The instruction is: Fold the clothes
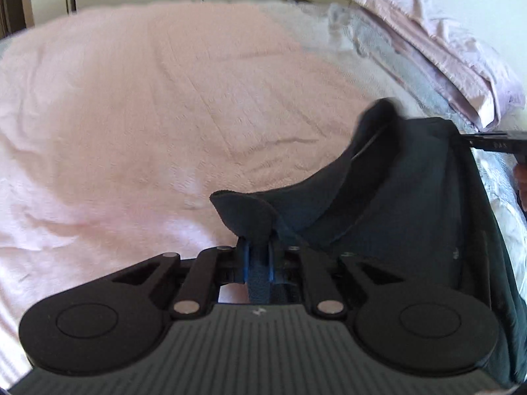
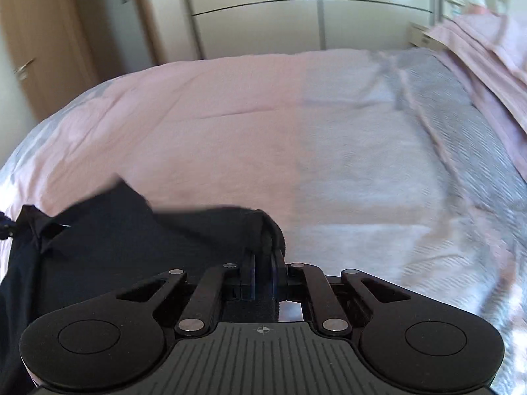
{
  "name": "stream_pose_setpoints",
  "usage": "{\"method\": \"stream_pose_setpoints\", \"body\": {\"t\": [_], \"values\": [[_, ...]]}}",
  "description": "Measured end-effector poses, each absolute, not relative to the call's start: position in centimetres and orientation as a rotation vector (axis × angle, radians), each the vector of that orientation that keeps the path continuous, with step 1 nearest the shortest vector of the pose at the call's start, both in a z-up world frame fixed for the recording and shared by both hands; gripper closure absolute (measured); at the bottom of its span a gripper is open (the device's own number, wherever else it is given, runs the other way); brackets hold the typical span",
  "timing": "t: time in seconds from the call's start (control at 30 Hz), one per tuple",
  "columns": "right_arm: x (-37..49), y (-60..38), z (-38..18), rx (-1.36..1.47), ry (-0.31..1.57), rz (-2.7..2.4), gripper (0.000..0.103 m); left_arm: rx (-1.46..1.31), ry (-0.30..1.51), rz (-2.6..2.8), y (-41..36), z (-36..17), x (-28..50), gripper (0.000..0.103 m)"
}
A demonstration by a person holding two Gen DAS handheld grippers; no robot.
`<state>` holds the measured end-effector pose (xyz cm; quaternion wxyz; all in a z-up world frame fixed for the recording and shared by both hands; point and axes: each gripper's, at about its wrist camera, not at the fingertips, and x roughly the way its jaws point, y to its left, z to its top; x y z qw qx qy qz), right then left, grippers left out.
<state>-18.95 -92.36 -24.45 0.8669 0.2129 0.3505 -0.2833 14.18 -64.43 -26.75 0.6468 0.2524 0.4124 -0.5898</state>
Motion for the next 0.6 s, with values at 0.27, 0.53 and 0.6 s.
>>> {"method": "stream_pose_setpoints", "body": {"t": [0.27, 0.53, 0.6], "values": [[-22.3, -87.2, -24.4, 0.464, 0.777, -0.617, 0.045, 0.648, 0.791, -1.308, -60.1, -24.7, 9.1, 0.076], [-26.8, -75.7, -23.5, 0.524, 0.82, -0.5, 0.044, 1.047, 0.738, -1.853, -53.9, -26.3, -10.3, 0.055], [-26.9, -74.2, -23.3, 0.525, 0.832, -0.488, 0.044, 1.235, 0.673, -1.786, -53.8, -29.0, -12.5, 0.099]]}}
